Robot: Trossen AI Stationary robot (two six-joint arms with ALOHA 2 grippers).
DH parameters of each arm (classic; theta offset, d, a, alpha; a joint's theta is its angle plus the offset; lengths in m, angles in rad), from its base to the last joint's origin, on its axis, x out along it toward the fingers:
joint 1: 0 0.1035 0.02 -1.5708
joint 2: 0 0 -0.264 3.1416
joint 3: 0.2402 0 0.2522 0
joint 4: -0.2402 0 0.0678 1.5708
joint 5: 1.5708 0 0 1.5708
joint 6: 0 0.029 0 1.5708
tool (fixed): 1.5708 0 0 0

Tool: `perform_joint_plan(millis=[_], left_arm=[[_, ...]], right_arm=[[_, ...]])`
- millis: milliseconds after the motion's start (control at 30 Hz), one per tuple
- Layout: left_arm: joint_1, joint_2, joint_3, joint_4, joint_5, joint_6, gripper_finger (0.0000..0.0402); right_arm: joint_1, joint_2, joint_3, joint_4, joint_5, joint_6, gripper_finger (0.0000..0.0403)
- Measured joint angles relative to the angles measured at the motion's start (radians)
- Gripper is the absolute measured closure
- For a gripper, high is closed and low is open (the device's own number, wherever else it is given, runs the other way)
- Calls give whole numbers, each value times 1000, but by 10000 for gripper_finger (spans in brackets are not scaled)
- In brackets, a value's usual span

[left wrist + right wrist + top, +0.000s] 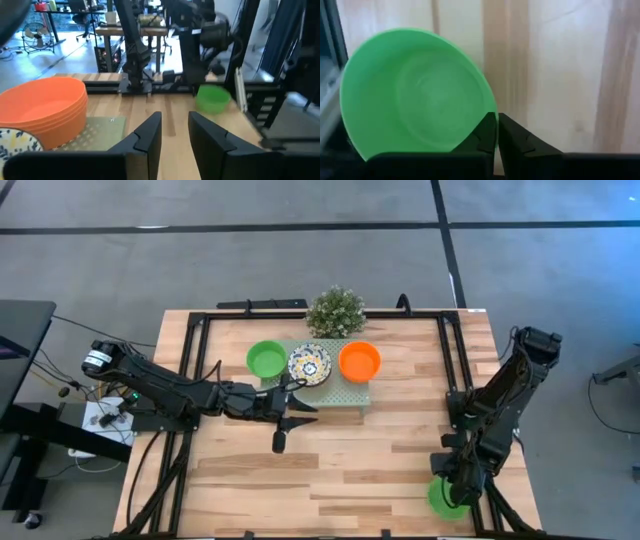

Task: Pick & Place Mini bowls
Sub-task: Stack the green bowl on the green bowls on the shelf

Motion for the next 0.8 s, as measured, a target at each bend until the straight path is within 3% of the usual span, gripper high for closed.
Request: perform_joint_plan(millis=[200, 367, 633, 800], left_arm=[[0, 0, 0, 82, 44, -30, 309], [-20, 0, 0, 133, 184, -29, 324], [-91, 12, 0, 164, 187, 54, 339], [-113, 74, 14, 158, 187, 117, 329]], right_arm=[[-145, 0, 22, -3, 26, 243, 398], [-294, 0, 29, 83, 48, 200, 395], [-501, 0, 29, 185, 77, 208, 399], [-596, 0, 29, 227, 41, 214, 401]])
